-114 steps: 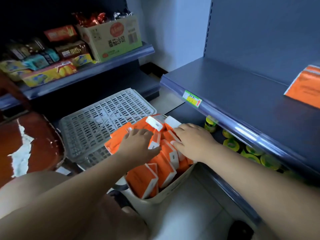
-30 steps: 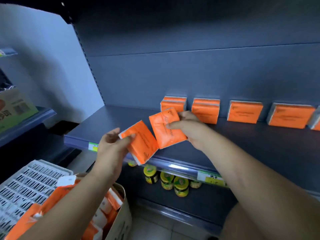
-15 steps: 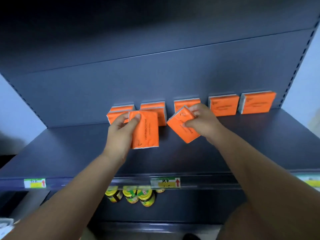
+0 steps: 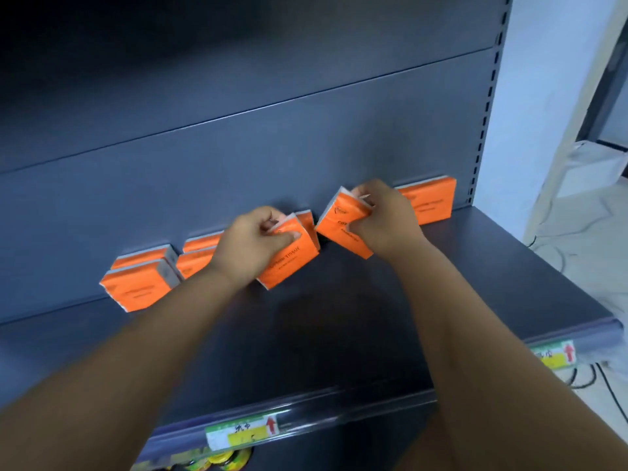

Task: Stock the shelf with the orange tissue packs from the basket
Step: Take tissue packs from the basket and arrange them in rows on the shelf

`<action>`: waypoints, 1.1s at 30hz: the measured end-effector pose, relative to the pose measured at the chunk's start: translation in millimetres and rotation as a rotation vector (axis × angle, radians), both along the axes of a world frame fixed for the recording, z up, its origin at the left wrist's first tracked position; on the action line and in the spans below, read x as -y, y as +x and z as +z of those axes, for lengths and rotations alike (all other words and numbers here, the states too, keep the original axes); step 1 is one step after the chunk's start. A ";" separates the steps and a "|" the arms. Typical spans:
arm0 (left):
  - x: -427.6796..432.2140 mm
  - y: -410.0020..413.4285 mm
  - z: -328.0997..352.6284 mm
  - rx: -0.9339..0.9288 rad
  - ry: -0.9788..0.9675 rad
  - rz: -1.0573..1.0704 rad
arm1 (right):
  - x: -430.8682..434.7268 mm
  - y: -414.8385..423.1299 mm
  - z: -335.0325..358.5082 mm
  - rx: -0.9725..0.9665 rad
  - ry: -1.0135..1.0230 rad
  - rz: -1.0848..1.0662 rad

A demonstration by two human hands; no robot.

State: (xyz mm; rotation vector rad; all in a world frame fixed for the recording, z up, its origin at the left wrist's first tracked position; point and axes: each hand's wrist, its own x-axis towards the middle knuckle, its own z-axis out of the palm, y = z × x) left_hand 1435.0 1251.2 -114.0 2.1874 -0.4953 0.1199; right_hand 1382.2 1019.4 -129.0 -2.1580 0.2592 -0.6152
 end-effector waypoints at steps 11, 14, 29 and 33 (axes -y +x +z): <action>25.3 25.4 -27.8 0.510 0.730 -0.013 | 8.1 11.3 1.1 0.005 -0.103 -0.050; 25.1 30.1 -28.8 0.471 0.723 0.034 | 9.3 11.8 3.6 -0.050 -0.150 -0.116; 65.3 -16.6 -41.3 0.639 0.417 -0.045 | 19.2 16.9 -4.1 -0.112 -0.129 -0.158; 94.1 -41.6 -50.0 0.195 -0.095 -0.035 | 19.4 14.0 -4.2 -0.084 -0.105 -0.095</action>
